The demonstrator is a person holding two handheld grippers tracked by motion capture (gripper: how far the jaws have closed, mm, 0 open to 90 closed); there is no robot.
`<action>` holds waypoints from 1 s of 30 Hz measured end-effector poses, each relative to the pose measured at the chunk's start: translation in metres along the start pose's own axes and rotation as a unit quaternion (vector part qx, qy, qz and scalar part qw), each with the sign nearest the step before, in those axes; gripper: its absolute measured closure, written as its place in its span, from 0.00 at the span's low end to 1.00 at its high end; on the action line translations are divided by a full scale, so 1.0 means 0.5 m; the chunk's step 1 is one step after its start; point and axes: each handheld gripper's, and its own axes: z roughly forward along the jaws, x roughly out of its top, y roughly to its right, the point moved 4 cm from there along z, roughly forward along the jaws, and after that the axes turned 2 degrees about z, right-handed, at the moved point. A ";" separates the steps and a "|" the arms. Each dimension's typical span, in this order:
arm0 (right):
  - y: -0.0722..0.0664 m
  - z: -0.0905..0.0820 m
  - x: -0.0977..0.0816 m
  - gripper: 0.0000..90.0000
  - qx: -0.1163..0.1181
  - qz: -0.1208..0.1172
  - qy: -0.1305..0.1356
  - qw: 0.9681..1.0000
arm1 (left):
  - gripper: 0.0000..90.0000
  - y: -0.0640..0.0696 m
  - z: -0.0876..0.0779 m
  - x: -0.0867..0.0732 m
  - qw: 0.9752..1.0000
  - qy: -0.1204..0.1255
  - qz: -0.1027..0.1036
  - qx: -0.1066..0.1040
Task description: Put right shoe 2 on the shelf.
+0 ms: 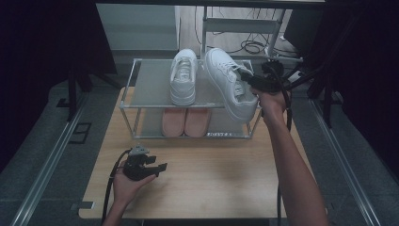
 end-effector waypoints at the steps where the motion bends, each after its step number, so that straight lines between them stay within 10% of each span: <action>1: 0.000 0.005 0.003 0.91 -0.003 0.002 -0.001 1.000 | 0.45 0.000 0.000 0.000 1.000 0.000 0.000 0.000; 30: -0.031 0.127 0.062 0.91 -0.100 0.048 -0.024 0.994 | 0.45 -0.002 0.001 -0.002 1.000 0.000 -0.005 -0.004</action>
